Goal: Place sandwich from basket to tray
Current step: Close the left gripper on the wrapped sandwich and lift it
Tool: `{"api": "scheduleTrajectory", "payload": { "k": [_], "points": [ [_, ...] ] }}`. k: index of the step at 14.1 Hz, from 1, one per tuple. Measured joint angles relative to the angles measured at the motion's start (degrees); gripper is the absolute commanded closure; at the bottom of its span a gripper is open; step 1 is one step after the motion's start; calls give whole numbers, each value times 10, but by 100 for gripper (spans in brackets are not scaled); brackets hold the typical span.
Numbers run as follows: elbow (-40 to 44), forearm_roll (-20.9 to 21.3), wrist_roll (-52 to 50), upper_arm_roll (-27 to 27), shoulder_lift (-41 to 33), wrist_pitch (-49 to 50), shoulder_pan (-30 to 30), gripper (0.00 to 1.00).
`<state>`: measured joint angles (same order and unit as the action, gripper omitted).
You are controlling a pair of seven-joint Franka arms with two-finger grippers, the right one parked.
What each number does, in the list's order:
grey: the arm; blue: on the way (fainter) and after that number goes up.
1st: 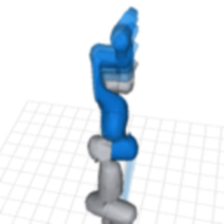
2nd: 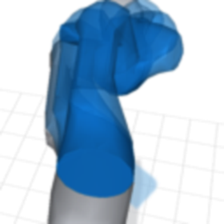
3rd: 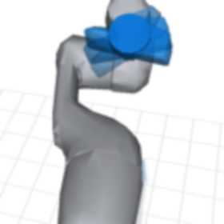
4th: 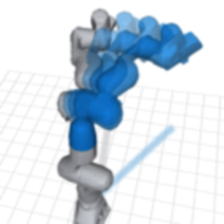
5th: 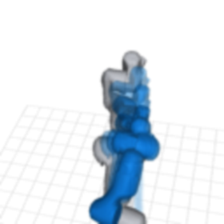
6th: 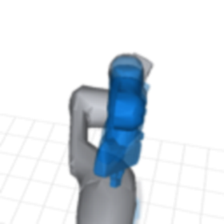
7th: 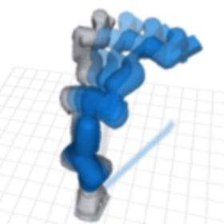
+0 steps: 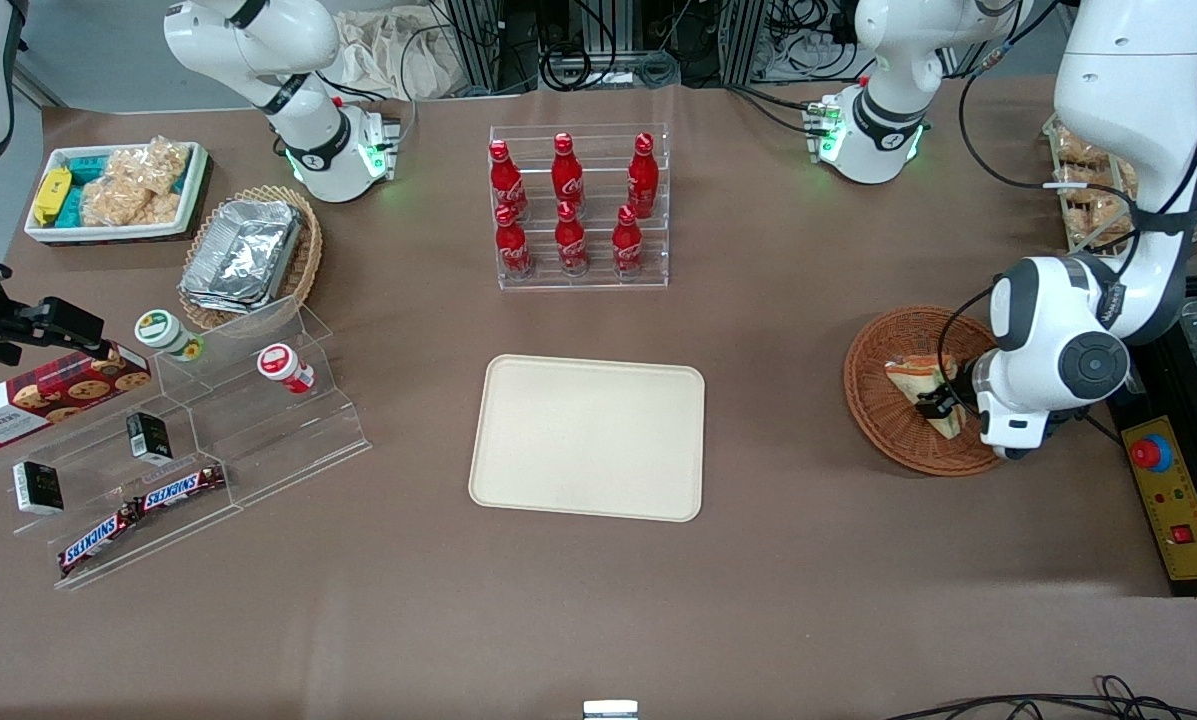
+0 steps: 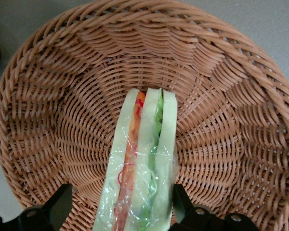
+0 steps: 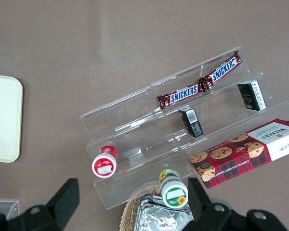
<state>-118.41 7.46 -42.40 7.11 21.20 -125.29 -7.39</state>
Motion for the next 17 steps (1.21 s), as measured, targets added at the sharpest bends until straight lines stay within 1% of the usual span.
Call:
{"api": "scheduleTrajectory", "payload": {
  "k": [3, 4, 6, 7, 8, 10, 12, 15, 17],
  "points": [
    [-21, -6, -2, 0, 0, -33, 0, 9],
    [-26, -8, -3, 0, 0, -41, 0, 17],
    [-27, -8, -4, 1, 0, -44, 0, 41],
    [-27, -8, -4, 1, -1, -45, 0, 49],
    [-27, -9, -4, 1, -2, -45, 0, 55],
    [-27, -9, -3, 2, -6, -44, 0, 74],
    [-25, -9, 3, 2, -20, -28, 0, 80],
    [-12, -9, 49, 4, -59, 41, 0, 80],
    [2, -9, 67, 20, -77, 83, 2, 80]
  ]
}}
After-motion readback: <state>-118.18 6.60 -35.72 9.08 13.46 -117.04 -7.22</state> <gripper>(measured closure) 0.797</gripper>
